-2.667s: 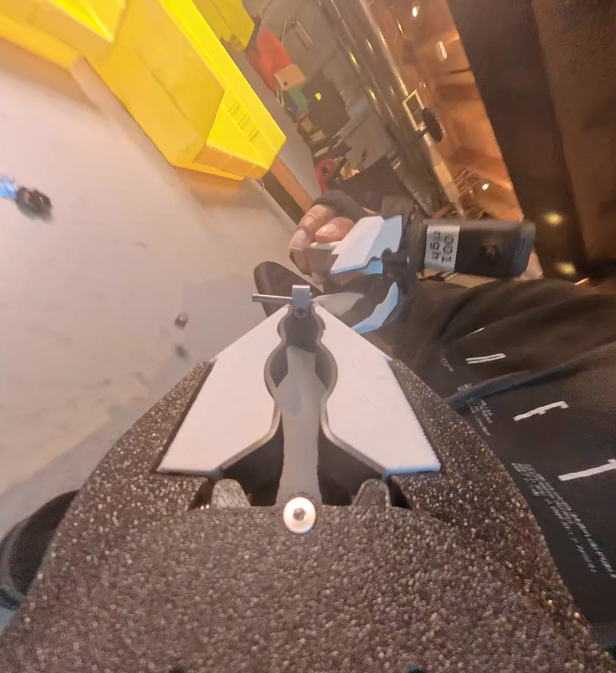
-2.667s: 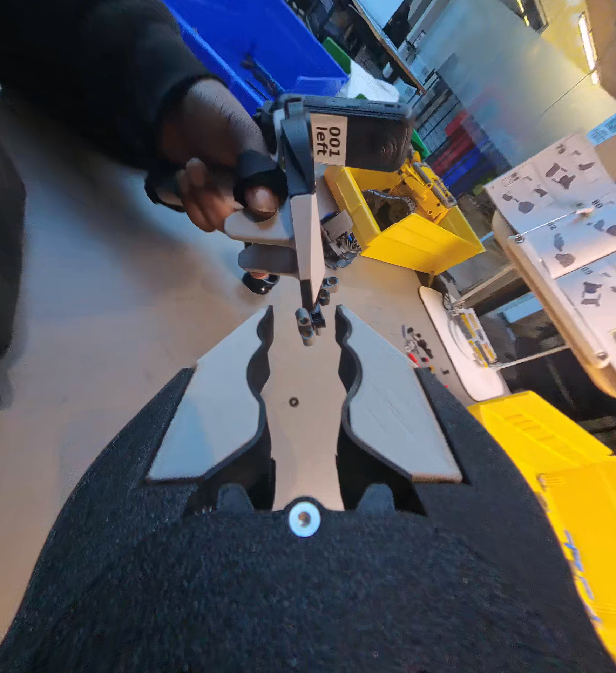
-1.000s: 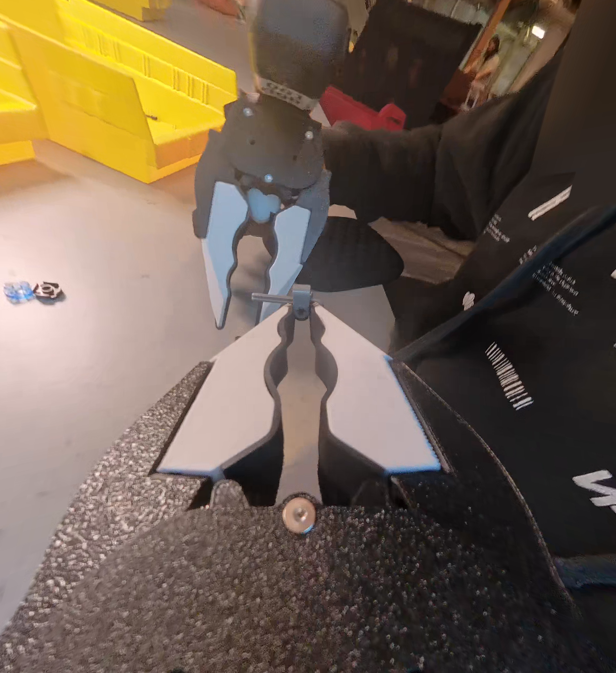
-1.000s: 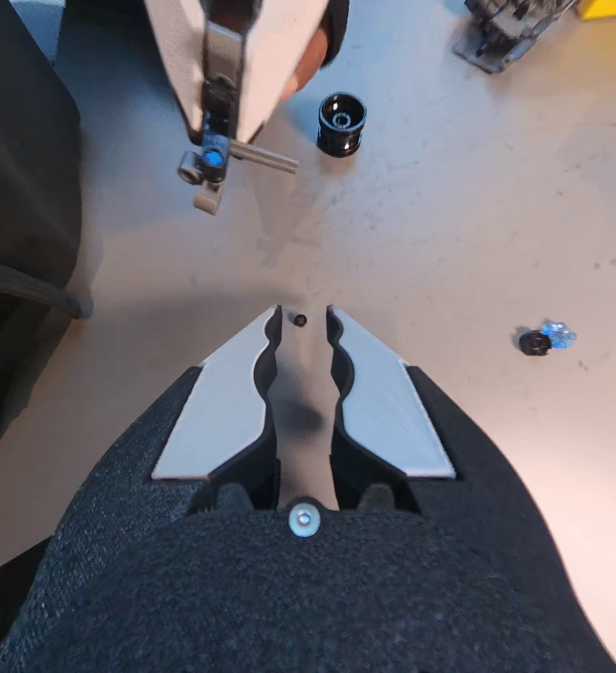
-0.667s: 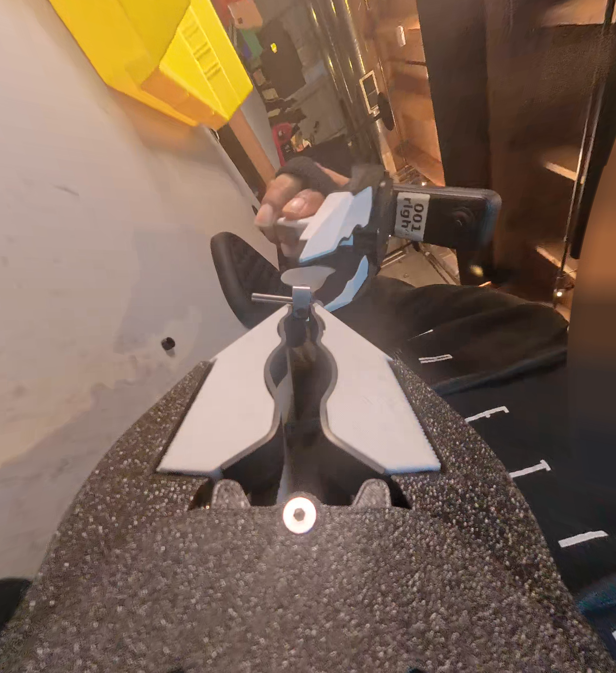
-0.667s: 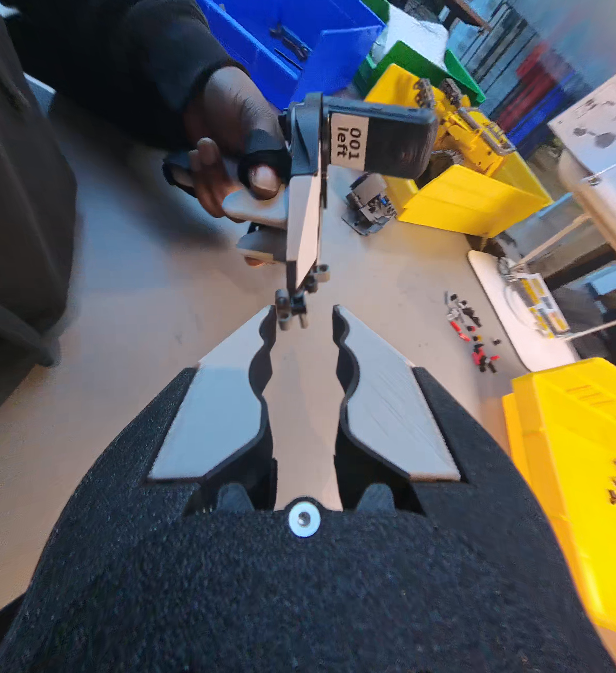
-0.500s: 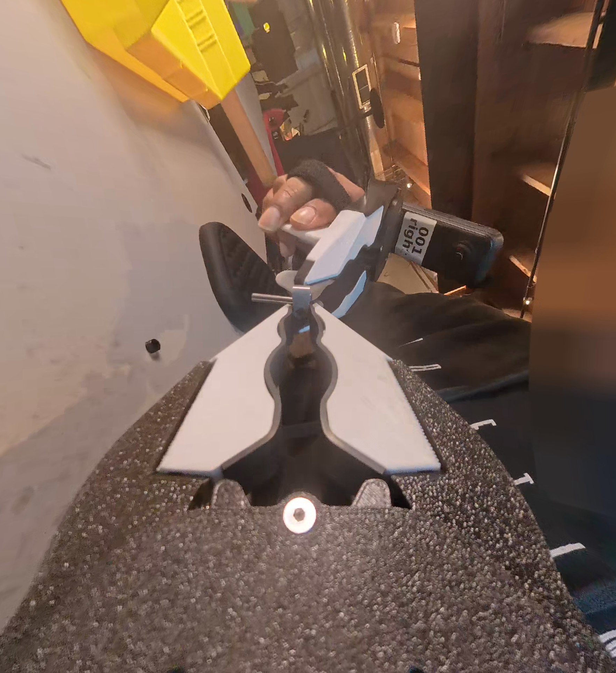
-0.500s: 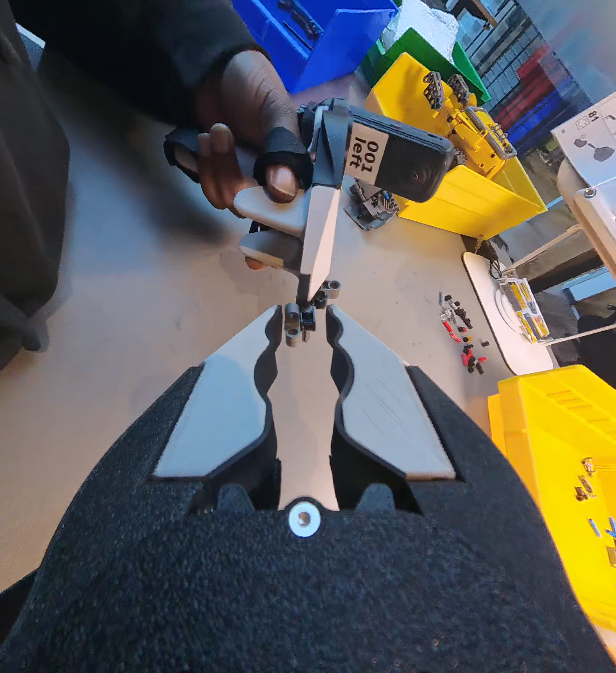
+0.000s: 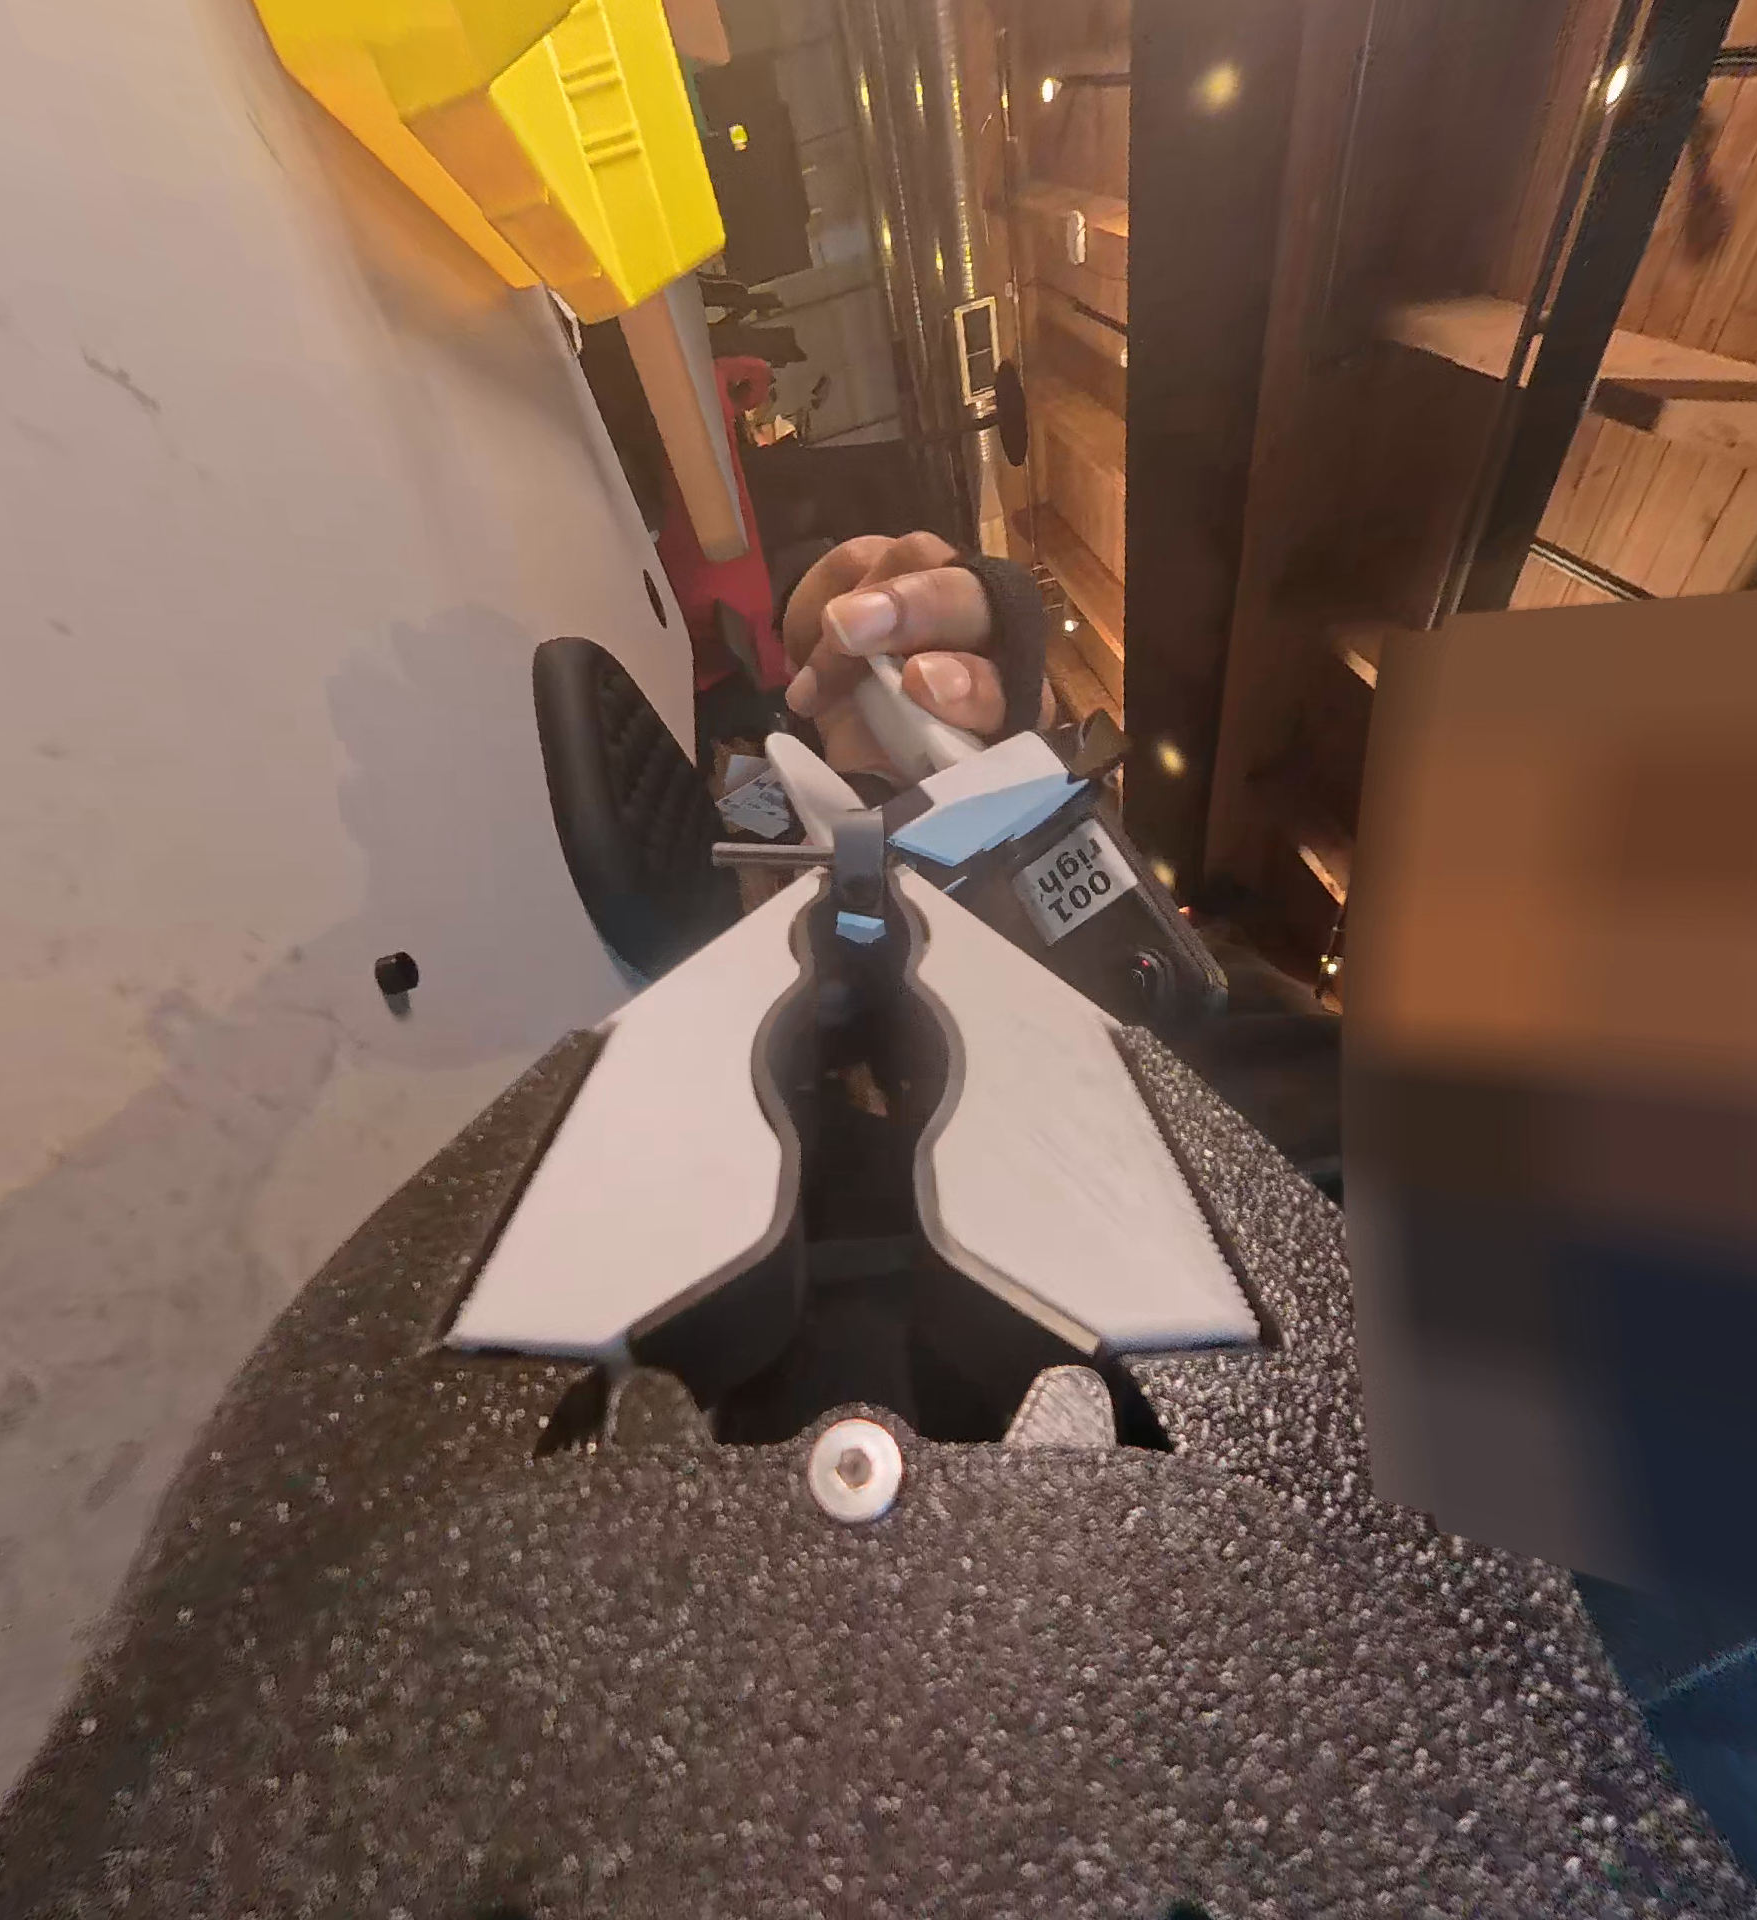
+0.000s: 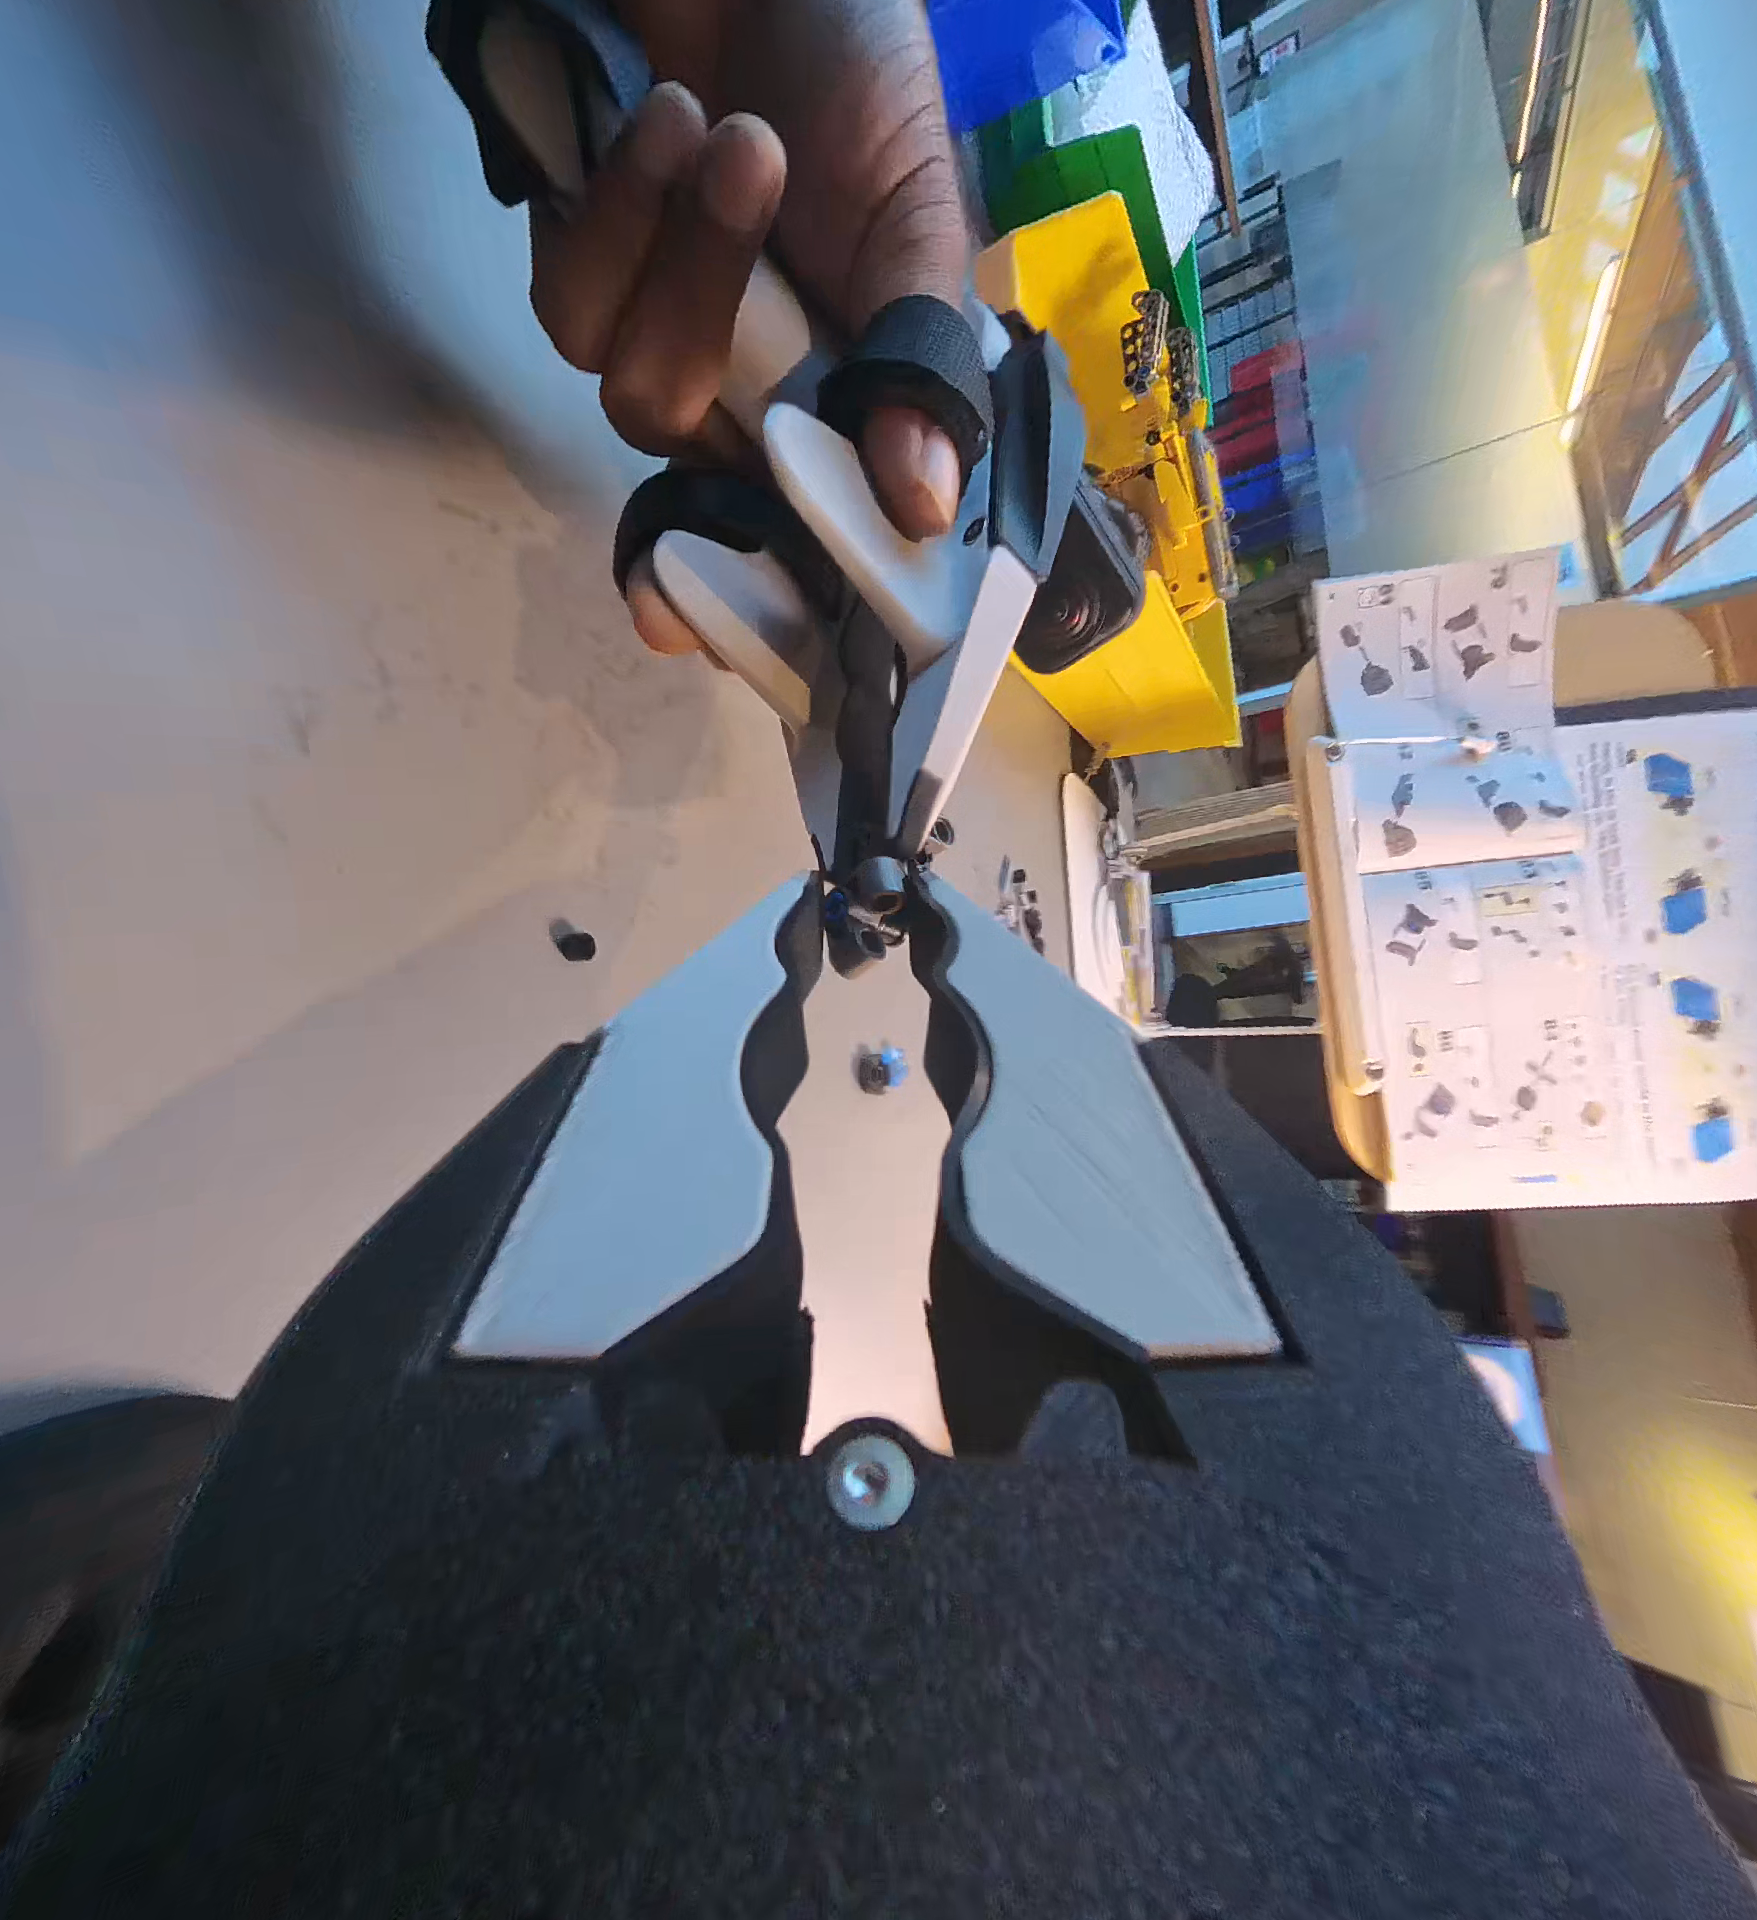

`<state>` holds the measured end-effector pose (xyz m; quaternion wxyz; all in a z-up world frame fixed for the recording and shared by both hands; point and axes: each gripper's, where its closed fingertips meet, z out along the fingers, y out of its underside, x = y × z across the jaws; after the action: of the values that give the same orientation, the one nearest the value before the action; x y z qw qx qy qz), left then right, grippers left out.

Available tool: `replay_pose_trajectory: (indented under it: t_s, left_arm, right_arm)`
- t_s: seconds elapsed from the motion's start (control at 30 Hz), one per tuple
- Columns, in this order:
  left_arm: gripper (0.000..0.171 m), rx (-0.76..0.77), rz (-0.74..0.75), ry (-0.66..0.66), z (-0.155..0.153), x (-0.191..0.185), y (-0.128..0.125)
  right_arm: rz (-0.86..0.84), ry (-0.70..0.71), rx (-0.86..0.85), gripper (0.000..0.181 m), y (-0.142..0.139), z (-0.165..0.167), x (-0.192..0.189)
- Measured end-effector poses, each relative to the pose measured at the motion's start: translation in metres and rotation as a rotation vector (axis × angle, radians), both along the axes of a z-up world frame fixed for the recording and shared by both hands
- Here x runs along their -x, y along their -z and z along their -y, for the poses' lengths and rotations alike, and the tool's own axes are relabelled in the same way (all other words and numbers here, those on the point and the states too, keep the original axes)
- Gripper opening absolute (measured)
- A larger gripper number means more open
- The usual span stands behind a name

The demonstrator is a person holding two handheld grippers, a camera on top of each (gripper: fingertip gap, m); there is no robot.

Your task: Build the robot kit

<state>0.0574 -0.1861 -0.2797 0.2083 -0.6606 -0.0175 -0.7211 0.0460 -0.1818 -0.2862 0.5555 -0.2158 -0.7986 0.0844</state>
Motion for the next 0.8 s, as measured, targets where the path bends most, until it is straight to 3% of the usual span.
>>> replay_pose_trajectory:
  t_s: [0.13, 0.23, 0.33, 0.47, 0.57, 0.8]
  left_arm:
    - [0.025, -0.076, -0.055, -0.033, -0.003, 0.009, -0.003]
    - [0.034, -0.205, -0.242, -0.071, -0.009, 0.021, 0.005]
    - [0.048, -0.392, -0.482, -0.064, -0.013, 0.027, 0.012]
    - [0.051, -0.588, -0.593, -0.011, -0.017, 0.018, 0.004]
    - [0.024, -0.655, -0.6, 0.065, -0.013, 0.01, 0.004]
    - [0.023, -0.773, -0.65, 0.202, -0.007, 0.004, 0.016]
  right_arm:
    - [-0.017, 0.043, 0.29, 0.014, -0.004, -0.004, 0.0]
    - [-0.037, 0.075, 0.5, 0.015, -0.008, -0.008, 0.001]
    - [-0.032, 0.089, 0.602, 0.015, -0.008, -0.01, 0.002]
    - [0.0, 0.085, 0.606, 0.015, -0.005, -0.008, 0.005]
    - [0.017, 0.085, 0.593, 0.015, -0.004, -0.006, 0.005]
    - [0.048, 0.054, 0.466, 0.016, 0.004, -0.002, -0.001]
